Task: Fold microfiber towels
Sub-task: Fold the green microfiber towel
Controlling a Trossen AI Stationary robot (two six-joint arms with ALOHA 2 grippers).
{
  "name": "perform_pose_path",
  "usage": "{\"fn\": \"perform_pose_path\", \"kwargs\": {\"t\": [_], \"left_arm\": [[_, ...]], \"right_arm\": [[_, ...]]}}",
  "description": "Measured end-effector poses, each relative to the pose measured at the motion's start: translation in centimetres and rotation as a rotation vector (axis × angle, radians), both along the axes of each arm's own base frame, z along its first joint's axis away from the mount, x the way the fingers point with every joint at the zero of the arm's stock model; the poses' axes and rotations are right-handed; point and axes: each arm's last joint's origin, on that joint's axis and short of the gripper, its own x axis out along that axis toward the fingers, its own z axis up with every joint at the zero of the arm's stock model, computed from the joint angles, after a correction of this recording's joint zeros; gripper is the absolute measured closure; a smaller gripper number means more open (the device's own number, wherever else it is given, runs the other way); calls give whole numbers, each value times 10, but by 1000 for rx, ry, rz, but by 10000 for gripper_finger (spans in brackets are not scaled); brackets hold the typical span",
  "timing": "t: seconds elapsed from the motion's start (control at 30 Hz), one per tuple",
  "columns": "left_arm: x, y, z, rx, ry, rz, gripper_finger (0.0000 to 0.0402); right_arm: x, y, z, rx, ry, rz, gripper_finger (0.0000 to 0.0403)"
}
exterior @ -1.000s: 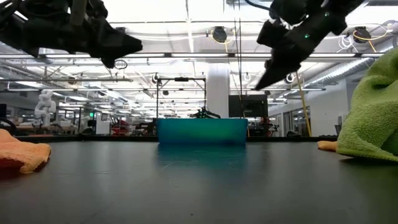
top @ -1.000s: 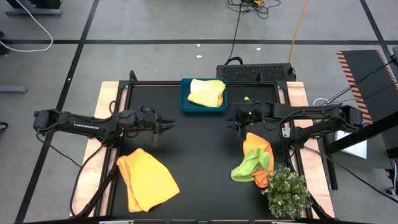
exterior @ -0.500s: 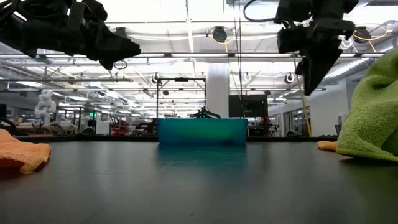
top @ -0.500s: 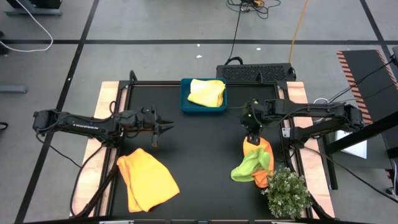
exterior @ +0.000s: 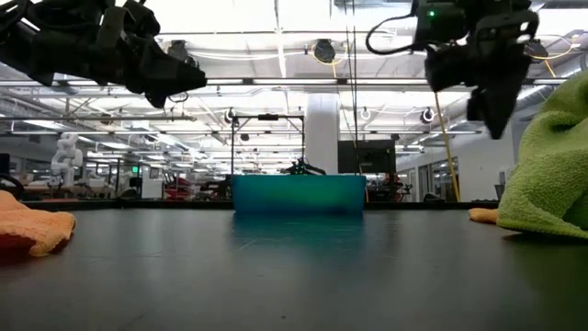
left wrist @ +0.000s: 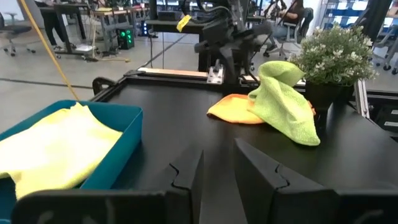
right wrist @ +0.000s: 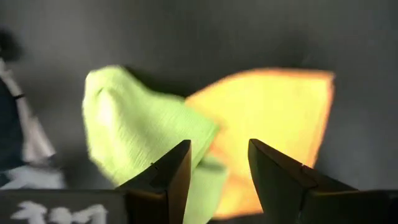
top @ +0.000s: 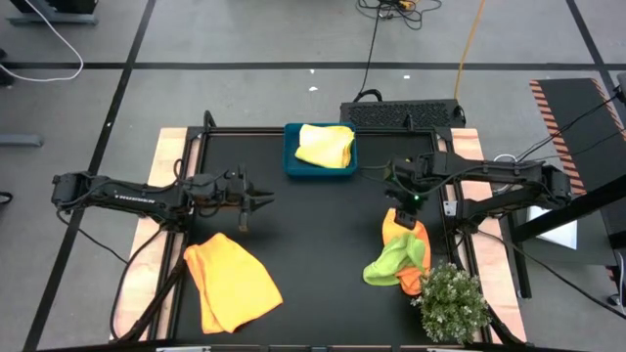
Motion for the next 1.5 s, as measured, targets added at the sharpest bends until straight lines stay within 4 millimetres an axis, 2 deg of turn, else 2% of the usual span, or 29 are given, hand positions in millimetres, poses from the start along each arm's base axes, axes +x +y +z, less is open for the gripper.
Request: {"fn": "perform_pose_path", "kwargs": {"t": [0.17, 0.33, 0.7, 0.87, 1.07, 1.3, 1.4, 1.5], "left_arm": [[0, 0, 1, -8, -12, 1, 314], [0, 0, 1, -17, -14, 1, 314], [0, -1, 1, -23, -9, -4, 314], [0, -2, 1, -18, -7, -14, 314], [0, -5, 1, -11, -7, -31, 314], [0, -5, 1, -13, -7, -30, 314], [0, -5, 1, -13, -7, -28, 314], [0, -5, 1, -13, -8, -28, 314]], "right_arm": [[-8, 5, 0, 140, 93, -49, 243], [-10, 8, 2, 243, 106, -65, 222], [-4, 9, 1, 269, 62, -88, 193], [-1, 13, -13, 326, 47, -110, 193], [-7, 21, -35, 337, 102, -113, 196], [-10, 22, -50, 334, 93, -109, 205], [-8, 21, -53, 298, 56, -86, 218], [-5, 20, -53, 262, -1, -43, 250]]}}
